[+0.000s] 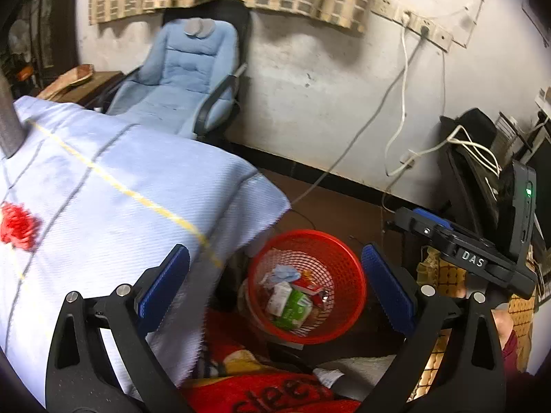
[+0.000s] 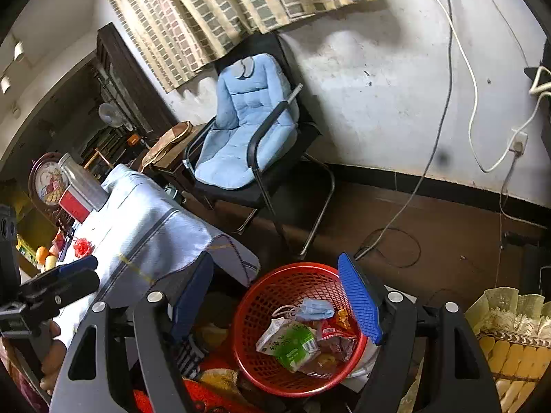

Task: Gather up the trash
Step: 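Bring both empty tools back over the table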

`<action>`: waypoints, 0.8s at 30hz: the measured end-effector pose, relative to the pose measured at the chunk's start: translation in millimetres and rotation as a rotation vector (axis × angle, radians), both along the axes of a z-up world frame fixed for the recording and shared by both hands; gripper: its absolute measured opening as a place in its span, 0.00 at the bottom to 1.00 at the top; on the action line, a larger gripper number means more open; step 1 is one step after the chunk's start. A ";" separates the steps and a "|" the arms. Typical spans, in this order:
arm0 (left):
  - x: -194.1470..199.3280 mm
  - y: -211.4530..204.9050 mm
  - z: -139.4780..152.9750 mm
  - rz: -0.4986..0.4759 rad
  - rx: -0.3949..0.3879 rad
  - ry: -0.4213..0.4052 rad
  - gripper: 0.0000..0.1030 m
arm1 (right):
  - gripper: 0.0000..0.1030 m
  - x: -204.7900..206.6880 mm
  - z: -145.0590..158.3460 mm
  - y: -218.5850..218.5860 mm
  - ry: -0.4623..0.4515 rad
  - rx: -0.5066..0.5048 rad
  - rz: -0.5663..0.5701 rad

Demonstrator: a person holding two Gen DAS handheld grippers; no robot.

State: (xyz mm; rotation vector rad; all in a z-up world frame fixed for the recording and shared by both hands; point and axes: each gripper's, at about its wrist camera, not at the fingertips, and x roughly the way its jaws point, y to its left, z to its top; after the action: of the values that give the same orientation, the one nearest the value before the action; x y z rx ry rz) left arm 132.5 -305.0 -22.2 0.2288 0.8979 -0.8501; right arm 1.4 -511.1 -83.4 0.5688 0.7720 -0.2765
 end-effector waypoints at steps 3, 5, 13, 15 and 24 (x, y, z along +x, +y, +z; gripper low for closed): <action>1.9 19.5 8.3 0.038 -0.013 -0.020 0.93 | 0.73 0.6 5.8 9.9 -0.008 -0.008 0.020; 1.7 31.9 12.7 0.058 -0.017 -0.032 0.93 | 0.73 1.6 10.9 18.5 -0.014 -0.015 0.039; 6.6 97.3 24.8 0.169 0.023 -0.111 0.93 | 0.78 18.5 31.4 59.6 -0.037 -0.046 0.144; 12.6 117.7 24.8 0.213 0.042 -0.127 0.93 | 0.78 27.1 35.0 75.2 -0.035 -0.056 0.184; 70.5 271.9 25.8 0.538 0.135 -0.165 0.93 | 0.79 83.8 40.6 168.5 -0.015 -0.048 0.411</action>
State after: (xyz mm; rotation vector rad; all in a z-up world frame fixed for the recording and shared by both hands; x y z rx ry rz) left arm 203.0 -33.2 3.7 0.1599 0.8084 -0.2683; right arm 85.2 -342.6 -42.7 0.3558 0.8460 0.0881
